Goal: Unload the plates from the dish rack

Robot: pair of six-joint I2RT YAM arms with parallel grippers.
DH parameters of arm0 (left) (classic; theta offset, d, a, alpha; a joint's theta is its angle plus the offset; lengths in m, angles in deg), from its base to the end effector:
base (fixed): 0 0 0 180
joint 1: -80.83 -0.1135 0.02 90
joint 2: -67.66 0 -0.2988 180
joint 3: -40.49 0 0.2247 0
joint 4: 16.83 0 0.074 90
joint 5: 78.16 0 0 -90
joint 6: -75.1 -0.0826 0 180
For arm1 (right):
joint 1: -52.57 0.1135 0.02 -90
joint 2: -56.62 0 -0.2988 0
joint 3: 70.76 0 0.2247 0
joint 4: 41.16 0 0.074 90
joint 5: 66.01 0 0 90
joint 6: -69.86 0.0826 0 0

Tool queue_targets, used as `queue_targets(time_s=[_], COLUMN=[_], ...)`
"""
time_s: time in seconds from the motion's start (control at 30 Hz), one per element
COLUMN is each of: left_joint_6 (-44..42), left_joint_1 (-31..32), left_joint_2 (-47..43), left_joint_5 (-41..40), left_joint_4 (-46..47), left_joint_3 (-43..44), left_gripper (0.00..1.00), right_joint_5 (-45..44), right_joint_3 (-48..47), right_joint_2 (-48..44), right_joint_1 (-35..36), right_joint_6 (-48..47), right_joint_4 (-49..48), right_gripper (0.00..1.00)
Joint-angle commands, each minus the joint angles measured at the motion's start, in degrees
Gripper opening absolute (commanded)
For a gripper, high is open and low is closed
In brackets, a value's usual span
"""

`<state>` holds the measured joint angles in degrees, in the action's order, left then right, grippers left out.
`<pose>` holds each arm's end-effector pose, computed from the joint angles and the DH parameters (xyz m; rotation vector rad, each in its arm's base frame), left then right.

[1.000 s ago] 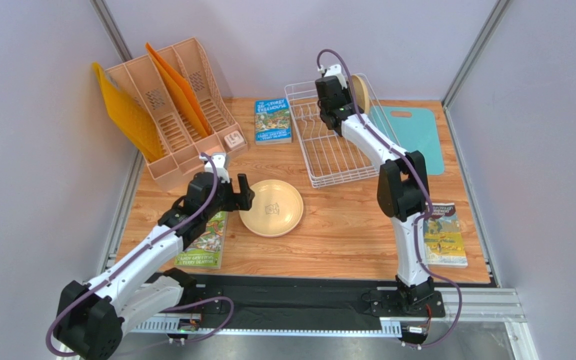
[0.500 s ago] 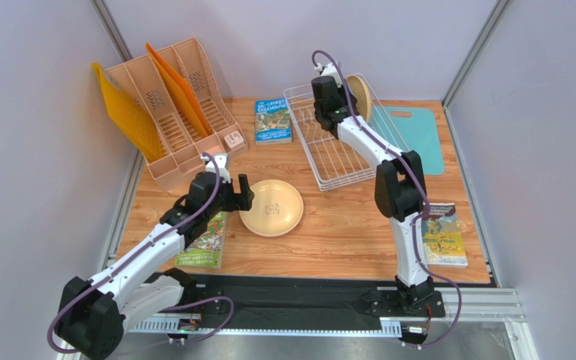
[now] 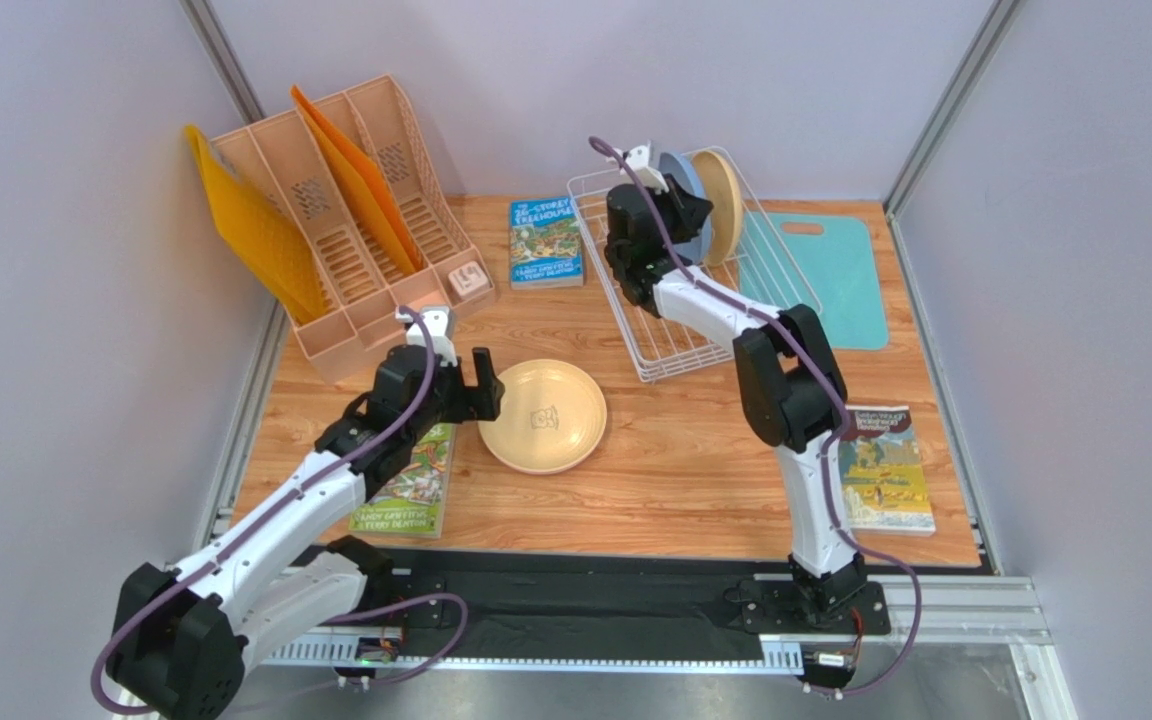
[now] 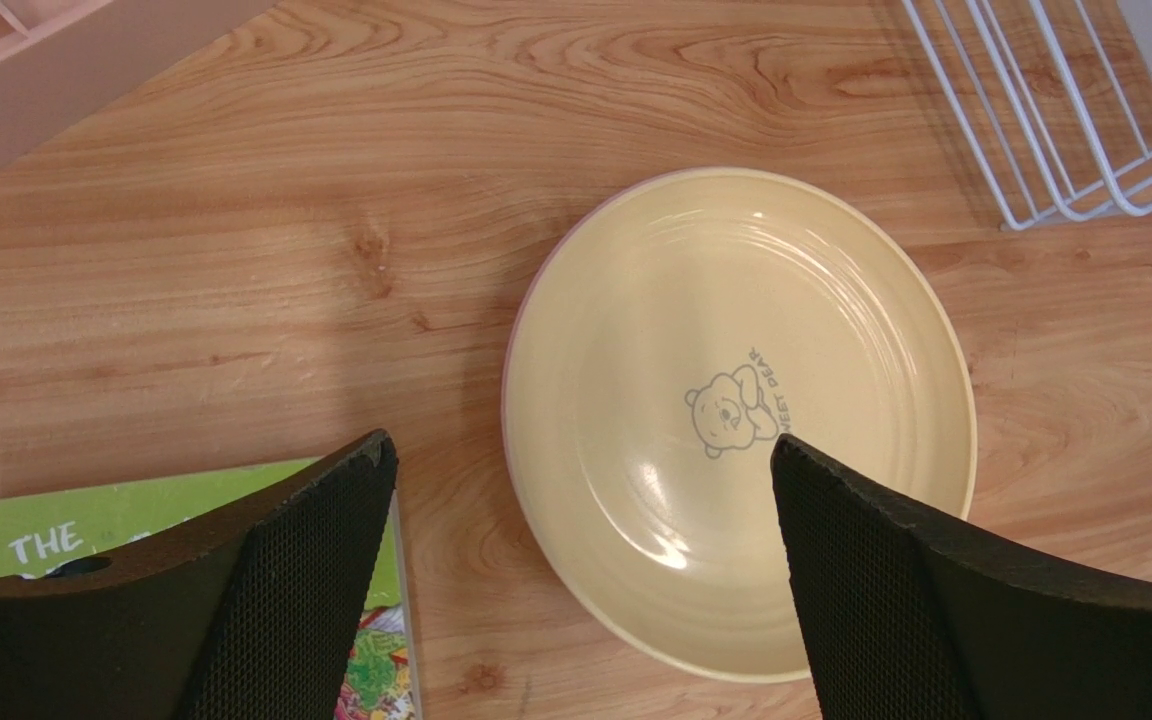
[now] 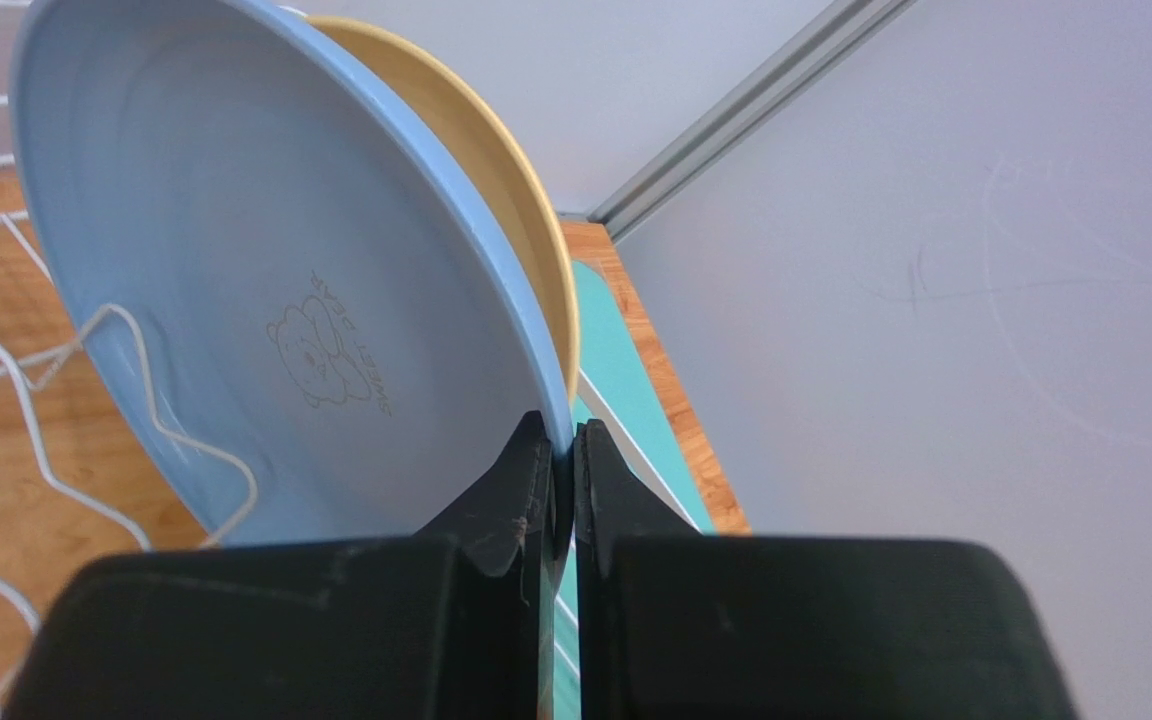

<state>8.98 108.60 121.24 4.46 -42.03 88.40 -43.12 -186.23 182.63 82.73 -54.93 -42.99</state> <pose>0.1819 -0.0838 0.2517 -0.0056 2.1307 -0.4026 0.4891 0.1962 0.2980 -0.0856 1.7383 -1.0548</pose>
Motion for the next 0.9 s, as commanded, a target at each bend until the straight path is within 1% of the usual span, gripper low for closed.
queue_targets(time_s=[0.0, 0.03, 0.07, 0.13, 0.33, 0.37, 0.43, 0.47, 0.53, 0.57, 0.6, 0.63, 0.67, 0.7, 0.73, 0.77, 0.83, 0.87], left_joint_6=[-0.5, -0.5, -0.2, 0.0, 0.7, 0.8, 0.9, 0.9, 0.5, 0.3, 0.1, 0.1, 0.2, 0.4, 0.6, 1.4, 2.0, 2.4], left_joint_1=[0.2, 0.2, 0.2, 0.2, 0.2, 0.2, 0.2, 0.2, 0.2, 0.2, 0.2, 0.2, 0.3, 0.2, 0.3, 0.2, 0.3, 0.3], left_joint_2=[-1.7, -2.0, -2.5, -3.1, -4.9, -5.3, -5.9, -6.2, -6.4, -6.3, -6.3, -6.0, -5.8, -5.5, -5.1, -4.7, -3.8, -3.5], left_joint_5=[0.7, 1.0, 1.2, 1.8, 2.7, 2.7, 3.9, 4.5, 7.1, 9.3, 12.1, 13.3, 14.5, 16.6, 17.4, 18.1, 19.4, 19.6], left_joint_4=[-0.9, -1.0, -1.0, -1.0, -1.9, -2.0, -1.5, -0.6, 0.7, 2.1, 2.5, 3.2, 4.9, 5.8, 6.6, 8.3, 9.4, 10.1], left_joint_3=[2.5, 2.5, 2.5, 2.2, 1.9, 1.9, 1.8, 1.7, 1.6, 1.5, 1.8, 1.9, 1.8, 1.7, 1.5, 1.2, 0.9, 0.5], left_gripper=[0.99, 0.99, 1.00, 0.99, 0.99, 0.99, 0.99, 0.99, 0.99, 0.99, 0.99, 0.99, 0.99, 0.99, 0.99, 0.99, 0.99, 0.99], right_joint_5=[-3.0, -2.8, -2.1, -2.0, -2.9, -2.4, 2.1, 6.6, 9.9, 14.6, 16.0, 18.5, 23.9, 26.0, 28.1, 32.4, 36.4, 40.4], right_joint_3=[2.9, 4.1, 4.6, 5.1, 9.5, 9.5, 8.2, 7.8, 9.4, 10.1, 11.9, 13.1, 14.2, 15.4, 18.0, 19.2, 23.1, 24.6], right_joint_2=[-11.5, -14.2, -15.5, -18.2, -24.5, -25.5, -28.8, -30.1, -34.8, -36.5, -40.0, -41.9, -43.6, -47.1, -48.4, -49.9, -53.6, -54.7], right_joint_1=[0.5, 1.0, 1.0, 1.5, 3.5, 3.7, 4.4, 4.7, 6.6, 7.2, 8.4, 8.8, 9.2, 9.8, 10.2, 10.5, 10.9, 11.0], right_joint_6=[1.4, 2.8, 4.1, 6.6, 8.7, 13.3, 21.0, 27.2, 31.1, 32.7, 37.5, 39.1, 40.9, 44.2, 45.9, 47.3, 51.6, 52.8], right_joint_4=[-4.7, -3.2, -0.5, 1.8, 6.1, 12.4, 22.9, 31.7, 36.2, 41.2, 43.1, 44.8, 47.9, 49.0, 49.8, 51.3, 51.9, 51.6], right_gripper=[0.00, 0.00, 0.00, 0.00, 0.00, 0.00, 0.00, 0.00, 0.00, 0.00, 0.00, 0.00, 0.00, 0.00, 0.00, 0.00, 0.00, 0.00])
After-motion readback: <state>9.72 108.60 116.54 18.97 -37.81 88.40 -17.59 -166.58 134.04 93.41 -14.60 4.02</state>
